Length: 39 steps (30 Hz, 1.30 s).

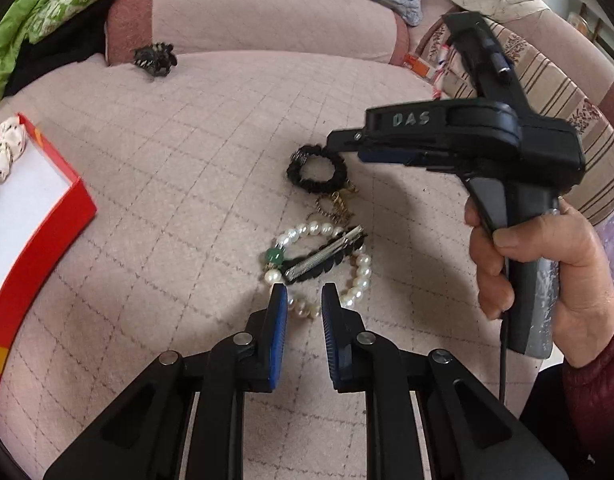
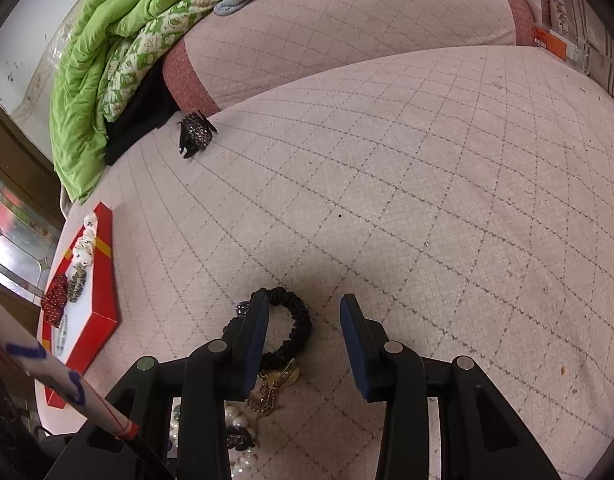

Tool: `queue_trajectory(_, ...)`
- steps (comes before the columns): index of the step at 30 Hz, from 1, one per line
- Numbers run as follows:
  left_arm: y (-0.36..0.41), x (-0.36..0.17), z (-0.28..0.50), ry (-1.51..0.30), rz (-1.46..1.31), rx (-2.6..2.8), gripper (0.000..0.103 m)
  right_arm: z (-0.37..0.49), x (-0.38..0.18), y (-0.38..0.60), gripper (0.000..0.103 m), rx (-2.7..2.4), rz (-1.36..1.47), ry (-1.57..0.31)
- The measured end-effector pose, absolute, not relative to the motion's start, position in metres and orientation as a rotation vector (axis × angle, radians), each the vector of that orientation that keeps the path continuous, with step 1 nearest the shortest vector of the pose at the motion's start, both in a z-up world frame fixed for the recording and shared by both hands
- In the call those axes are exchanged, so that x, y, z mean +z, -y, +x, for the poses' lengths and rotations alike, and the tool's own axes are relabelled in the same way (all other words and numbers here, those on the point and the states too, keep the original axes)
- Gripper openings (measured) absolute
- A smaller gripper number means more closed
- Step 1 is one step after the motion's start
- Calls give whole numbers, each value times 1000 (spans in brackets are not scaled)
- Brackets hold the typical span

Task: Organize jewelry
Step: 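Grasp the black hair clip with the left tool while the right grasps the black hair tie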

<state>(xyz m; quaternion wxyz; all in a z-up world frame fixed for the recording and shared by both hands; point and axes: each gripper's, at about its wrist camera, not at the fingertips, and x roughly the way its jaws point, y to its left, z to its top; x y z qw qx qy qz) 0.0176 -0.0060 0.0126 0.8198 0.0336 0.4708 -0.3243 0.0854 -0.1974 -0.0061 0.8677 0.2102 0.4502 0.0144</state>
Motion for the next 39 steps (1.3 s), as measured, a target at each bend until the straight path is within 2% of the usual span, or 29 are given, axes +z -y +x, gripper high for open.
queue_trajectory(5, 26, 21, 20, -930, 122, -733, 17, 83, -4, 203, 40, 17, 452, -933)
queue_trajectory(12, 53, 8, 27, -927, 250, -713, 17, 78, -3, 218, 40, -3, 493, -926)
queue_trajectory(15, 59, 2, 30, -950, 266, -710, 30, 75, -2, 223, 40, -1, 509, -924)
queue_trajectory(18, 67, -1, 25, -928, 335, -708, 33, 74, -2, 223, 40, 9, 514, -925)
queue_trajectory(20, 66, -2, 27, -932, 309, -696, 32, 73, -1, 224, 40, 15, 515, -925)
queue_trajectory(22, 62, 1, 30, -936, 273, -670, 18, 72, -1, 224, 40, 18, 518, -926)
queue_trajectory(24, 55, 4, 35, -940, 214, -672, 14, 72, -2, 222, 40, 29, 517, -931)
queue_trajectory(29, 35, 22, 40, -916, 73, -687, 14, 75, -6, 216, 40, 55, 527, -943)
queue_trajectory(36, 14, 34, 43, -878, 25, -656, 14, 86, -15, 201, 40, 53, 497, -973)
queue_trajectory(39, 9, 35, 43, -879, 23, -654, 14, 90, -15, 192, 37, 26, 433, -969)
